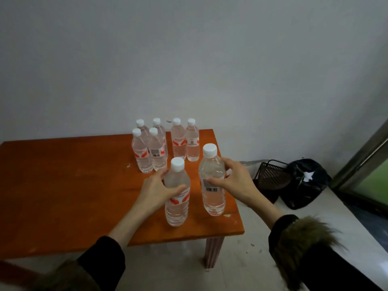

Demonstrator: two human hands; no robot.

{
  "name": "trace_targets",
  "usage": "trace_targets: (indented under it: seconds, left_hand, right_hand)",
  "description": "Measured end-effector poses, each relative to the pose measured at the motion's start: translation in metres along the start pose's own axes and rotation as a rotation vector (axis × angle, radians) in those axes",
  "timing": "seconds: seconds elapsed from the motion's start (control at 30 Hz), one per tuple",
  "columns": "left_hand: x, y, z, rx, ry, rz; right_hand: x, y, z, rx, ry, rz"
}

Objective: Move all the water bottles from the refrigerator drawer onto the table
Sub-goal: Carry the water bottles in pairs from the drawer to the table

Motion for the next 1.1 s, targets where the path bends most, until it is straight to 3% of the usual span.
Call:
trace_targets:
  seconds: [0.53,1.1]
  left_hand:
    - [0.199,0.051,0.007,0.044,0.137,0.008]
    - [0.258,0.063,-0.010,0.017,0.133,-0.031]
  right_hand:
    - [0.188,-0.057,-0.042,0.007,0.053,-0.188]
    - [0.236,-0.085,-0.068,0.011,0.065,-0.253]
Point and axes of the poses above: each hand's wrist, its own x-axis towards the middle knuckle, its own z-axis out of the back of the hand, y = z × x, the point moved 2 cm from there along x, towards the middle knuckle, and after that the axes turned 5 degrees about y, right-handed, at the moved point
